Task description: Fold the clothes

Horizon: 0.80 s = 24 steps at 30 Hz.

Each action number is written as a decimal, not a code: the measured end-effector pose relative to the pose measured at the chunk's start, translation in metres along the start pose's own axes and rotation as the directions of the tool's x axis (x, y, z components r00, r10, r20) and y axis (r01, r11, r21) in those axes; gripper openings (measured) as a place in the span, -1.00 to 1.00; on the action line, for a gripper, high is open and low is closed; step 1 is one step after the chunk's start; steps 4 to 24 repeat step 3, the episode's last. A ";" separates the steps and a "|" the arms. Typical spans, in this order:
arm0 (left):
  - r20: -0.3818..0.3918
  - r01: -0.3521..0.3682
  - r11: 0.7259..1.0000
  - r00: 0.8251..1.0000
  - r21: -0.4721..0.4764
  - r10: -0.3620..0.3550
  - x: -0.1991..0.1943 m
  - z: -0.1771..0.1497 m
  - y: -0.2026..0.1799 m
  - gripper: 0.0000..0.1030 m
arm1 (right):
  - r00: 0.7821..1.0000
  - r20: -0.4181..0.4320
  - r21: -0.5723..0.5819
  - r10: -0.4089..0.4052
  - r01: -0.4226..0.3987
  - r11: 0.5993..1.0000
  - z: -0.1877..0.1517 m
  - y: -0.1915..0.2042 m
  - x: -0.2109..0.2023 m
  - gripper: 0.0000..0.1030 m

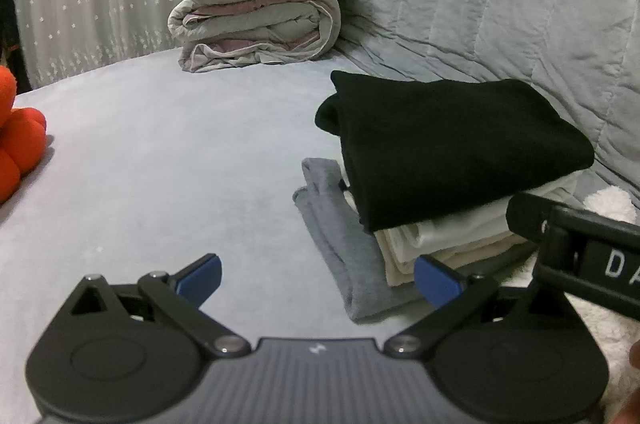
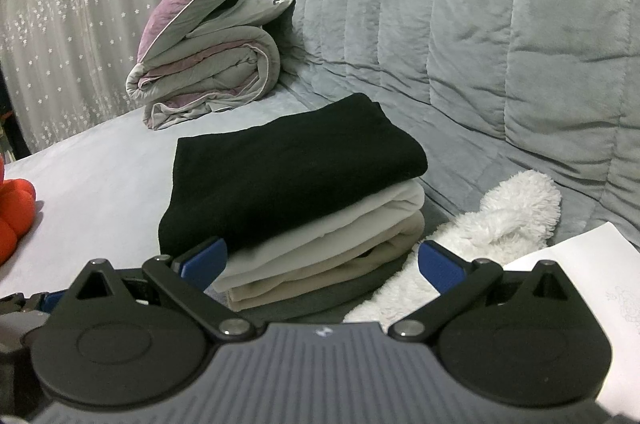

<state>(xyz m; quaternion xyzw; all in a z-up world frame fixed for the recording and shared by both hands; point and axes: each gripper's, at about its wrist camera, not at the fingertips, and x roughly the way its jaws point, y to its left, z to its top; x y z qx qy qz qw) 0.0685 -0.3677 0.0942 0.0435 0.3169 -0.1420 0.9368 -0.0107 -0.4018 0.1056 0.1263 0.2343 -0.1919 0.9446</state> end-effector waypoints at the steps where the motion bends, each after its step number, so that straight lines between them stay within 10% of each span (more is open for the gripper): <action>1: 0.000 0.001 1.000 1.000 0.000 -0.001 0.000 0.000 0.000 0.99 | 1.000 0.000 0.000 0.000 0.000 1.000 0.000 0.000 0.000 1.00; 24: -0.001 0.001 1.000 1.000 0.001 -0.001 0.000 0.000 0.000 0.99 | 1.000 0.000 0.000 0.000 0.000 1.000 0.000 0.000 0.000 1.00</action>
